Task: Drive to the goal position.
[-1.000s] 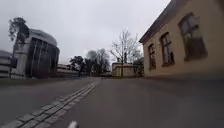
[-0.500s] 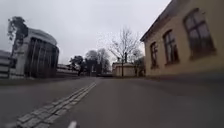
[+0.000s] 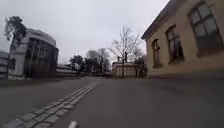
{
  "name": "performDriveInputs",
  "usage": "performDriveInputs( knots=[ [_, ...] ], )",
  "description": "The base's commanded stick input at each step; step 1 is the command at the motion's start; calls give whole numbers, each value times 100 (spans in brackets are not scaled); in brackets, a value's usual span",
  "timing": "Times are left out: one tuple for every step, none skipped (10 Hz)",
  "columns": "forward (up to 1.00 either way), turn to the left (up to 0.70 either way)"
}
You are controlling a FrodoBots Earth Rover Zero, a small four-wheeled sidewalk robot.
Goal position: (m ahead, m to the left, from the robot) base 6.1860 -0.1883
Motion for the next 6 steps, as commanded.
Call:
performDriveInputs(
  knots=[
    [100,1],
    [100,1],
    [100,1],
    [100,1],
    [100,1],
    [100,1]
  ],
)
